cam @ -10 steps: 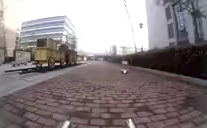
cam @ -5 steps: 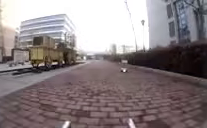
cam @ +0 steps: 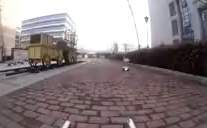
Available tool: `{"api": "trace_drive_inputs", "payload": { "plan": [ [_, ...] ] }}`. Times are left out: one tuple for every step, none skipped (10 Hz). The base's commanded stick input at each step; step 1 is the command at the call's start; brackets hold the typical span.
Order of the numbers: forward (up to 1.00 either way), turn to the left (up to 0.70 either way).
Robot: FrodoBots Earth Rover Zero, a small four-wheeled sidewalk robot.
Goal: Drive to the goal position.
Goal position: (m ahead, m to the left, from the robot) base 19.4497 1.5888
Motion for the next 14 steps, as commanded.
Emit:
{"api": "trace_drive_inputs", "payload": {
  "plan": [
    [0.70,-0.14],
    [0.70,-0.14],
    [0.70,-0.14],
    [0.70,-0.14],
    [0.70,-0.14],
    [0.70,-0.14],
    [0.70,-0.14],
    [0.70,-0.14],
    [0.70,-0.14],
    [0.70,-0.12],
    [0.70,-0.02],
    [0.70,0.00],
    [0.70,0.00],
    [0.70,0.00]
  ]
}}
